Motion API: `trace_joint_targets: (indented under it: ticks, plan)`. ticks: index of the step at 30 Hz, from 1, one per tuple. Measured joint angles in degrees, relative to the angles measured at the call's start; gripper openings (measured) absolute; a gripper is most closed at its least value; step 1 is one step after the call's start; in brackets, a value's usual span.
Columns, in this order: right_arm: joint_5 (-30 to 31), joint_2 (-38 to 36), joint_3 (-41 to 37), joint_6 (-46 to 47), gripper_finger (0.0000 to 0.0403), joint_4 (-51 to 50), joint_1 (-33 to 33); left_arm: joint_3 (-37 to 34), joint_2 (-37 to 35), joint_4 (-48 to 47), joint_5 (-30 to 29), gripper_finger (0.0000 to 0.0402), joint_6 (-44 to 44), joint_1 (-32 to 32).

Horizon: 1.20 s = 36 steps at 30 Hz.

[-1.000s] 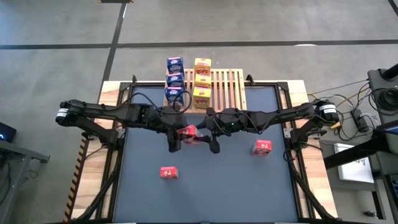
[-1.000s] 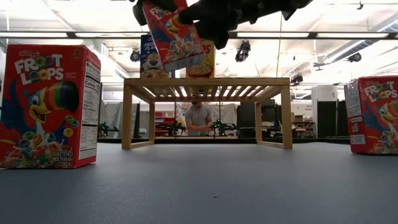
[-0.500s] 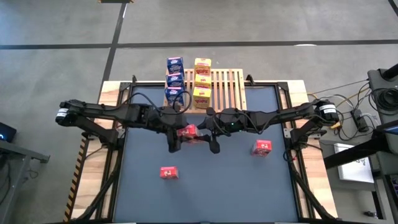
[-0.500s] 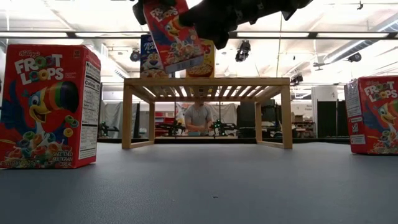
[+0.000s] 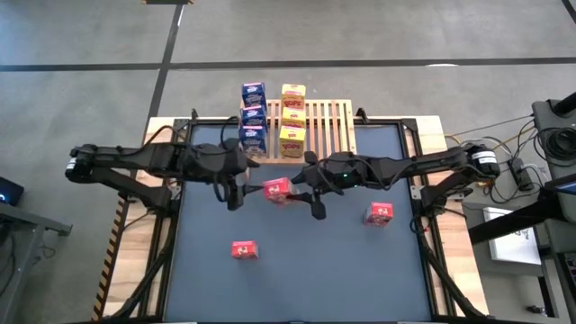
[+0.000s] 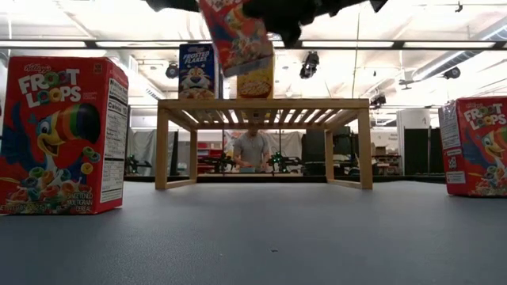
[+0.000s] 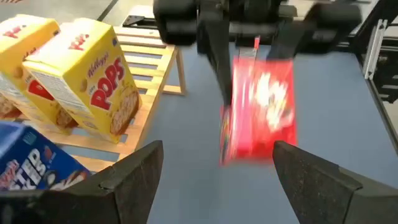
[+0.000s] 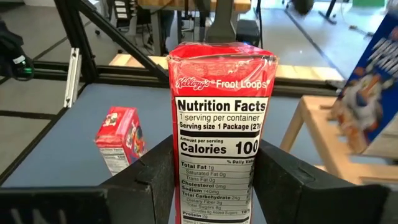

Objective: Stack cereal on shelf
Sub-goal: Put the top red cereal box on the shelf

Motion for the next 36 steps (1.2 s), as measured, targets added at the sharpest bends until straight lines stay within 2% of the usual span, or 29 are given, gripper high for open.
trace_joint_targets:
  ticks: [5, 14, 18, 23, 26, 31, 36]
  plan:
    - [-0.15, -6.14, -1.5, -2.32, 0.0165, -1.16, 0.0, -7.07, -4.41, 8.37, -0.4, 0.0288, 1.35, -0.68]
    - [0.55, -22.2, -10.57, -6.41, 0.0162, 2.68, -2.25, -21.99, -16.26, 28.02, -0.42, 0.0288, 2.69, -0.86]
    - [0.55, -28.77, -14.71, -7.93, 0.0163, 6.71, -6.3, -26.65, -19.61, 34.27, -0.4, 0.0288, 3.0, -0.86]
    - [0.13, -33.74, -17.57, -10.93, 0.0166, 6.96, -14.65, -30.17, -20.95, 39.59, 1.96, 0.0288, 3.48, -0.86]
    - [-5.51, -33.93, -17.79, -12.07, 0.0166, 6.81, -21.11, -32.22, -20.79, 44.15, 4.99, 0.0288, 5.4, -0.86]
    - [-21.28, -31.53, -17.55, -12.06, 0.0166, 6.92, -33.08, -33.57, -20.47, 47.36, 6.11, 0.0288, 7.17, -0.84]
    - [-30.28, -27.25, -17.53, -9.54, 0.0166, 9.31, -45.22, -33.95, -20.51, 47.55, 6.11, 0.0288, 7.27, -0.84]
